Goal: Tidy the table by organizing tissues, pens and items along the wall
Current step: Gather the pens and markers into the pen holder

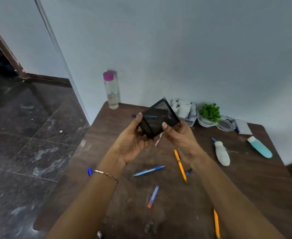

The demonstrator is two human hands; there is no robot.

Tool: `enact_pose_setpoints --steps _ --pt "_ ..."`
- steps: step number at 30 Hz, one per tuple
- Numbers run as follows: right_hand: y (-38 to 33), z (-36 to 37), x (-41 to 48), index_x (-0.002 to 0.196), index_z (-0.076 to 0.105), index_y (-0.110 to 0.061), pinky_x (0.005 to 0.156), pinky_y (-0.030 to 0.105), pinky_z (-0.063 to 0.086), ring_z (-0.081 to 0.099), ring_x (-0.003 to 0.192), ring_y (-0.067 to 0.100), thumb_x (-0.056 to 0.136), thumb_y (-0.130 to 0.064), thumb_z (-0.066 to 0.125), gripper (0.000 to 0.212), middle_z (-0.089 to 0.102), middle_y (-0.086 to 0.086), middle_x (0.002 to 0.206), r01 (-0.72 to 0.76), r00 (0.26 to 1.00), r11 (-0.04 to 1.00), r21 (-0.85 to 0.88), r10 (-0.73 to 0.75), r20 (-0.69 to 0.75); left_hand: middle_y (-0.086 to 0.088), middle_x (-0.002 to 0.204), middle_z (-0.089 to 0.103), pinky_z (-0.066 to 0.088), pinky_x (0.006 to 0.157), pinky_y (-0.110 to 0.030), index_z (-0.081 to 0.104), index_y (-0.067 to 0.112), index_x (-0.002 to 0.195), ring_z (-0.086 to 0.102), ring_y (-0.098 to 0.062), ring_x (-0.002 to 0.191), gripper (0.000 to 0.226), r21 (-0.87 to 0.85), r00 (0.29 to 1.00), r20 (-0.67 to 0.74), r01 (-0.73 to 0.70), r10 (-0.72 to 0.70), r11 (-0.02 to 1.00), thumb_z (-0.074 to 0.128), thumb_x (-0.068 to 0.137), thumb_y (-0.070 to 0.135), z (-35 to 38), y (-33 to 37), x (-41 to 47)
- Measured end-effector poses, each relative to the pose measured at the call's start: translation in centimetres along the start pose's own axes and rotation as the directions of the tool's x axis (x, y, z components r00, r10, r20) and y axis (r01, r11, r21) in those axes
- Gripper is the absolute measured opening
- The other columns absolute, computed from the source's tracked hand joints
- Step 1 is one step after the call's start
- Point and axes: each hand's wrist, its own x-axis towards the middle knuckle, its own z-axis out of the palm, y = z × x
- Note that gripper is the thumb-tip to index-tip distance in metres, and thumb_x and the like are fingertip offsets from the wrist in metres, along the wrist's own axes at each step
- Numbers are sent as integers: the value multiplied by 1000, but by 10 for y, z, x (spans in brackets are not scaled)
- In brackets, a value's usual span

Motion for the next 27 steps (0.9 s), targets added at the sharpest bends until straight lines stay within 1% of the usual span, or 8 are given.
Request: enact_pose_setpoints --steps 3,7,11,13,16,19,24,27 --pt "-5 -37 -16 125 54 -3 96 34 51 61 116 23 61 -21 85 73 65 12 123 21 995 1000 -23 -23 -93 -17 127 61 45 98 -49 54 7 130 59 -33 115 50 32 993 -22 115 -114 993 49 92 40 7 -41 7" --pt "4 -81 -38 129 43 -1 92 28 53 62 108 12 68 4 79 71 60 9 124 -42 995 958 -283 16 -95 -12 116 66 42 101 -48 58 8 122 62 -30 108 54 141 970 -85 239 -229 961 45 91 50 6 -83 7" --pt "35 -113 -65 126 42 -21 97 30 50 59 115 9 54 -19 92 88 58 2 125 -50 998 838 -543 67 13 -10 110 63 51 87 -45 62 9 116 64 -25 97 65 285 929 -176 365 -326 886 56 77 62 1 -113 -2" --pt "52 -119 -76 126 42 -23 98 25 47 57 116 7 49 -26 91 92 58 -2 124 -23 993 778 -627 89 73 -7 104 66 50 89 -46 65 14 113 64 -23 95 62 361 899 -241 433 -366 826 52 80 66 -2 -128 -7" --pt "68 -118 -87 127 42 -25 97 17 44 54 113 1 53 -22 91 89 56 -8 122 14 983 725 -689 117 143 -1 92 70 49 92 -46 66 22 108 64 -18 88 46 388 870 -355 470 -342 793 45 90 59 -1 -145 -13" --pt "75 -118 -90 132 39 -26 95 14 42 51 116 1 55 -28 90 92 54 -11 126 60 970 671 -739 136 202 2 97 70 50 91 -48 64 23 104 64 -15 91 33 399 861 -445 437 -246 806 45 96 49 2 -154 -18" --pt "74 -120 -87 133 37 -24 96 15 41 50 118 4 56 -29 90 93 52 -10 128 107 937 641 -760 192 293 -5 109 67 51 94 -47 61 17 109 65 -22 99 36 474 872 -456 408 -179 780 39 99 44 3 -159 -25" --pt "67 -124 -81 132 33 -29 93 5 36 46 119 0 54 -24 91 98 46 -15 127 110 898 629 -770 270 349 -3 113 66 51 89 -42 60 15 117 62 -18 103 39 497 870 -472 394 -141 773 42 99 44 3 -160 -22"
